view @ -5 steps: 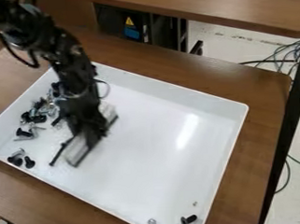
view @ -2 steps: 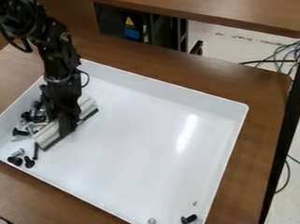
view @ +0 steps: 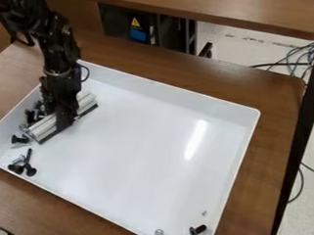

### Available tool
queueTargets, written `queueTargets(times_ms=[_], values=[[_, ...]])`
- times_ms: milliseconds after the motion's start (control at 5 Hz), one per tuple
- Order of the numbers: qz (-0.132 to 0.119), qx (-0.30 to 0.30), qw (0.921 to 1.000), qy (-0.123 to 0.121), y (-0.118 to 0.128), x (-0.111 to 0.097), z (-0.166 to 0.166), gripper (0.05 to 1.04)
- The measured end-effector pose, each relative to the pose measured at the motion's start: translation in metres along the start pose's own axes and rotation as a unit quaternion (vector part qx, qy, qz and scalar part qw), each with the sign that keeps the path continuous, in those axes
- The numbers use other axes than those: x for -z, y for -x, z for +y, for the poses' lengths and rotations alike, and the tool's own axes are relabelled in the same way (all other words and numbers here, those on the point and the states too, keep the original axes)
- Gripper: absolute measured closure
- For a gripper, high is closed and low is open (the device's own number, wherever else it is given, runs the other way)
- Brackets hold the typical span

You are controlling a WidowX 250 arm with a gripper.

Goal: Sweep into pile

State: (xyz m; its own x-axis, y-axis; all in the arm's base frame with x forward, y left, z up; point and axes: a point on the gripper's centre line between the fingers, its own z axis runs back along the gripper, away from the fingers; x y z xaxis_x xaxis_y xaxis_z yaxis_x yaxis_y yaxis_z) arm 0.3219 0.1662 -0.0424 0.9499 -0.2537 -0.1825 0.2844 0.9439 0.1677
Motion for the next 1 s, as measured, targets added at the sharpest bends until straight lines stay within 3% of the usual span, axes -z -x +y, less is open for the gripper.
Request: queueTargets(times_ms=[400, 600, 800, 1000], values=[[-0.024, -0.035, 0.9991, 0.001, -0.01, -0.004, 0.001, 0.736], [-0.049, -0.11, 0.9924, 0.028, -0.006, -0.018, -0.016, 0.736], [-0.088, -0.134, 0.9865, 0.036, -0.011, -0.047, -0.029, 0.736], [-0.11, -0.142, 0.9828, 0.041, -0.02, -0.068, -0.056, 0.735]])
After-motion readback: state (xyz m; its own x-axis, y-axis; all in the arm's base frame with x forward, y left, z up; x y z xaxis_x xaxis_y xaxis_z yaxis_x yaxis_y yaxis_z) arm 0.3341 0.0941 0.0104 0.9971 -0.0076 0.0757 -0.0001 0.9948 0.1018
